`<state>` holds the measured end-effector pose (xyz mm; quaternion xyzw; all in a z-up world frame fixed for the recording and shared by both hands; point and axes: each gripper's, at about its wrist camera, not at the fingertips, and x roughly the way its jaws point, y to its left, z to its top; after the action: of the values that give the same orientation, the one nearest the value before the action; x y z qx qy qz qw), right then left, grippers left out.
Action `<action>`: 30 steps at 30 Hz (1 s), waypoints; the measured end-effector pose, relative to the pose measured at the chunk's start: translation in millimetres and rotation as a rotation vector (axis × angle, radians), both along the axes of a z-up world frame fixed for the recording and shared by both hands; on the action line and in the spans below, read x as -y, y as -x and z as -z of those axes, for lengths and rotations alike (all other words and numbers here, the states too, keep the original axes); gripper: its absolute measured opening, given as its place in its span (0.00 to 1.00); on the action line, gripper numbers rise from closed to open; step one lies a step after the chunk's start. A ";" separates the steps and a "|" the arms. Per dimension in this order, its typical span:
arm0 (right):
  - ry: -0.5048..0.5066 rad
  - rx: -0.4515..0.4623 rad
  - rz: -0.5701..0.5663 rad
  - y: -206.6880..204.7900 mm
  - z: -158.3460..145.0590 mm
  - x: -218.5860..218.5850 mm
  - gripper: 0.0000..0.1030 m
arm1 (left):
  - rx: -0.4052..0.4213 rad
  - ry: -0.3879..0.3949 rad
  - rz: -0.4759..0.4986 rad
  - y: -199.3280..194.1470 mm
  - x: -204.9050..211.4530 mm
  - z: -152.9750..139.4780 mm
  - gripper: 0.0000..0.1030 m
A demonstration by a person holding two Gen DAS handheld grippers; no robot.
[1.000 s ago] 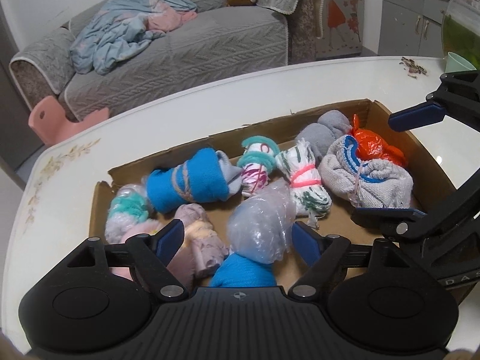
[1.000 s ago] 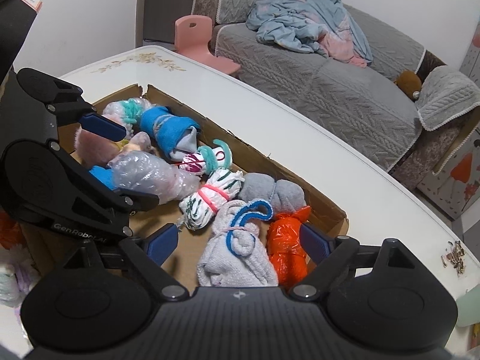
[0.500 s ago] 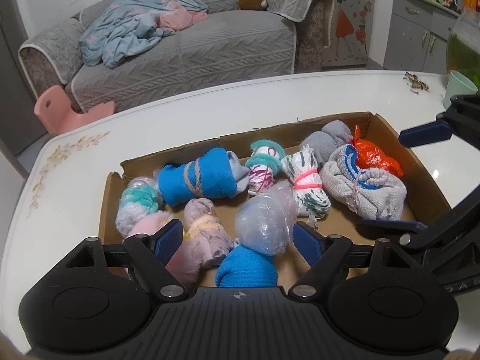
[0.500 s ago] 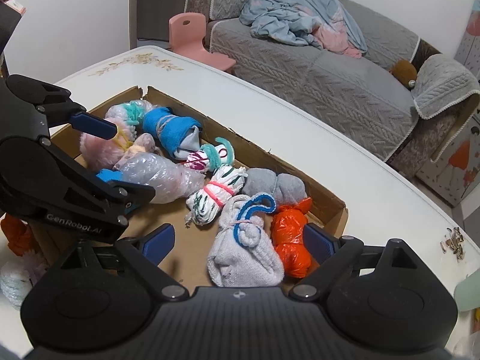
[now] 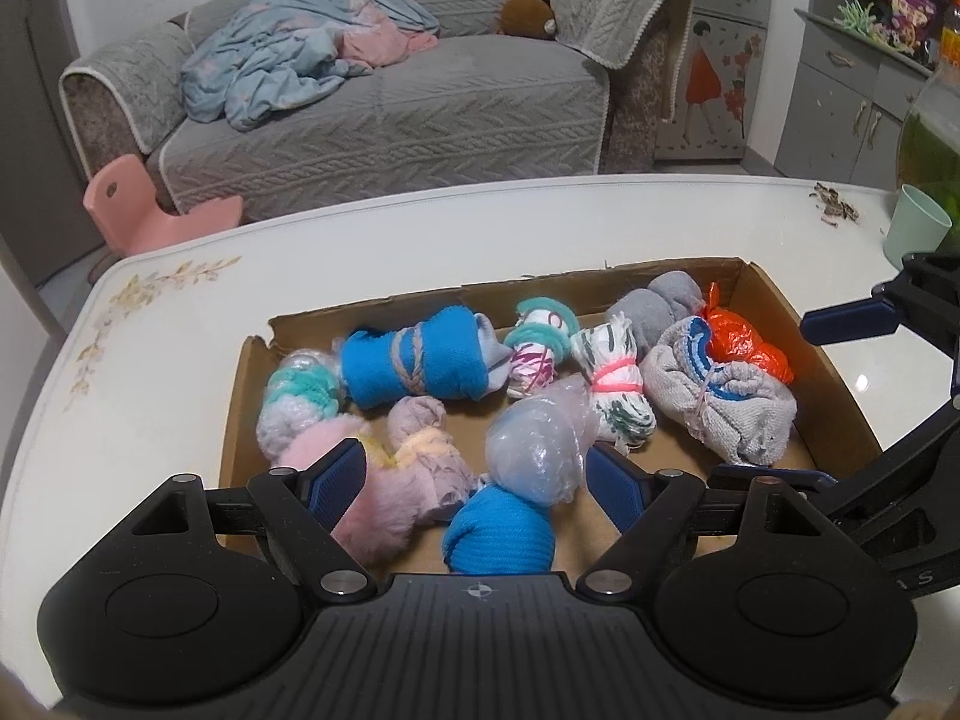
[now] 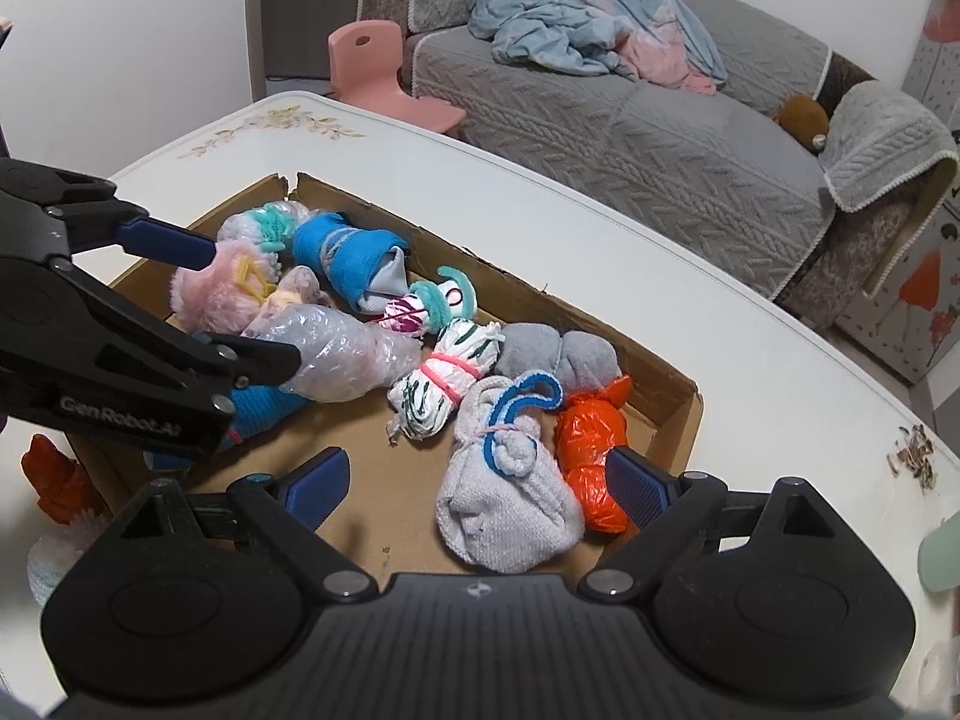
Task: Organize objects
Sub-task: 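Move both grippers back over the remaining pile of bundles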
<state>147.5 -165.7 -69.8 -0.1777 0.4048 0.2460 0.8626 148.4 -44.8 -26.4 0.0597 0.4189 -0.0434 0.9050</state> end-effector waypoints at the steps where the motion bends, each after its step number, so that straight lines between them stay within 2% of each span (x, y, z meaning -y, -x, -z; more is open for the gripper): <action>1: -0.008 -0.006 0.002 0.6 -0.4 0.5 0.88 | 0.002 0.001 -0.005 1.8 -1.4 -0.3 0.82; 19: -0.047 -0.012 0.016 23.8 -6.7 -6.2 0.90 | 0.018 0.044 -0.060 32.8 -28.9 -6.9 0.82; 30: -0.105 -0.021 0.040 47.5 -8.4 -4.4 0.92 | 0.050 0.069 -0.103 72.8 -58.6 -12.0 0.82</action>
<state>100.0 -161.3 -61.4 -0.1218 0.4037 0.2516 0.8712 75.7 13.8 -14.5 0.0081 0.3969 -0.0096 0.9178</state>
